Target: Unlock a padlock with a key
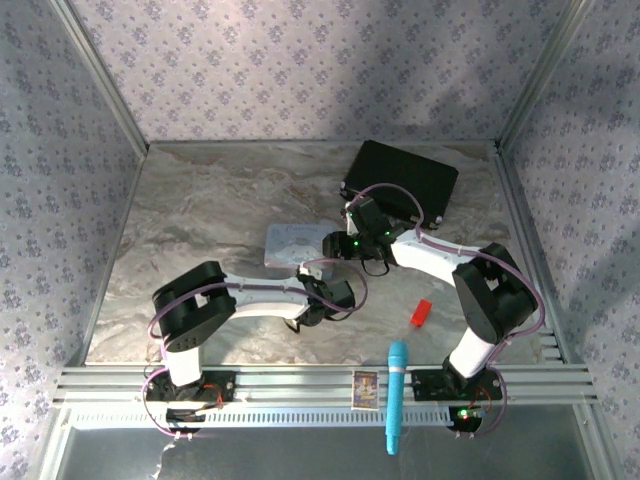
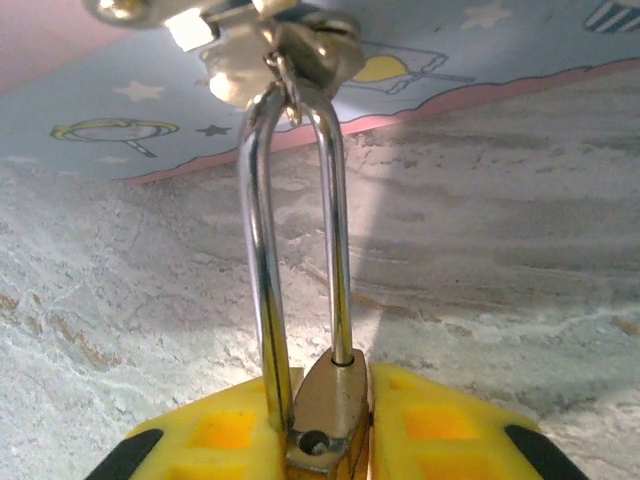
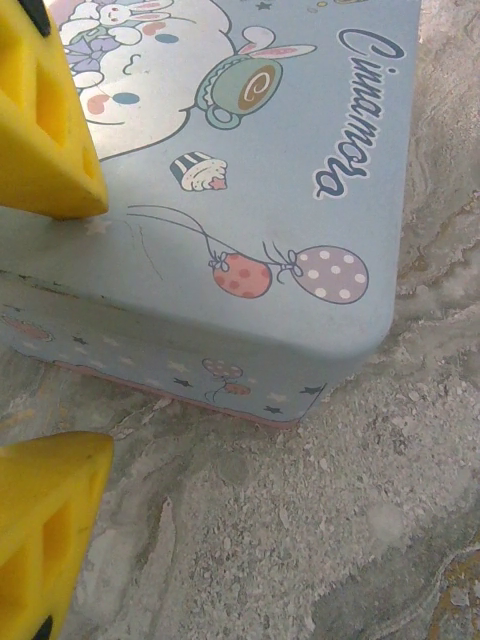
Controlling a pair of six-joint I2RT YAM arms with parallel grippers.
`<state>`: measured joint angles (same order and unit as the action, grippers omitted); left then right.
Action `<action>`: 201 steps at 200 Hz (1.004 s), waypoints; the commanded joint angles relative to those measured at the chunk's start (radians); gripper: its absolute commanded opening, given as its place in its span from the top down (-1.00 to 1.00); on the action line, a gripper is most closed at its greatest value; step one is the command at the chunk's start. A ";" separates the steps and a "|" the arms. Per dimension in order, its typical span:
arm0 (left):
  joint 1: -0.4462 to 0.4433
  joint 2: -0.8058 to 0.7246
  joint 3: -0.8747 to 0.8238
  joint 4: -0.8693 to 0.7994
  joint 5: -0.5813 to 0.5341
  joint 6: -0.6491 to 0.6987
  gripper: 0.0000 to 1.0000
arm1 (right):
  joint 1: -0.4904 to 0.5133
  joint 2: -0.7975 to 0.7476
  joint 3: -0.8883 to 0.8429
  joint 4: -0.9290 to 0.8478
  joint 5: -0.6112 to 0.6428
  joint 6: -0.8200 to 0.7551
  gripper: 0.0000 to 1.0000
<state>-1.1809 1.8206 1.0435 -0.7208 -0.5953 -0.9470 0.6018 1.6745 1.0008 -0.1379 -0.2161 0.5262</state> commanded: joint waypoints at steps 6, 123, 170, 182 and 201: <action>-0.011 0.033 0.021 -0.080 -0.029 -0.012 0.76 | -0.008 0.050 -0.033 -0.103 0.075 -0.004 -0.17; -0.034 -0.118 -0.013 0.008 0.054 0.029 0.10 | -0.008 0.053 -0.005 -0.116 0.066 -0.007 -0.17; 0.056 -0.359 -0.116 0.148 0.168 0.091 -0.72 | -0.018 0.018 0.091 -0.161 0.044 -0.087 -0.34; 0.101 -0.452 -0.175 0.220 0.220 0.112 -1.00 | -0.018 -0.002 0.129 -0.173 0.038 -0.119 -0.56; 0.177 -0.594 -0.263 0.315 0.304 0.125 -1.00 | -0.019 -0.045 0.170 -0.187 0.046 -0.154 -0.98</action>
<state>-1.0737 1.3689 0.8604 -0.5411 -0.4156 -0.8635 0.5873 1.6825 1.0996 -0.2672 -0.1970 0.4435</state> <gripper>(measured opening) 0.996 0.940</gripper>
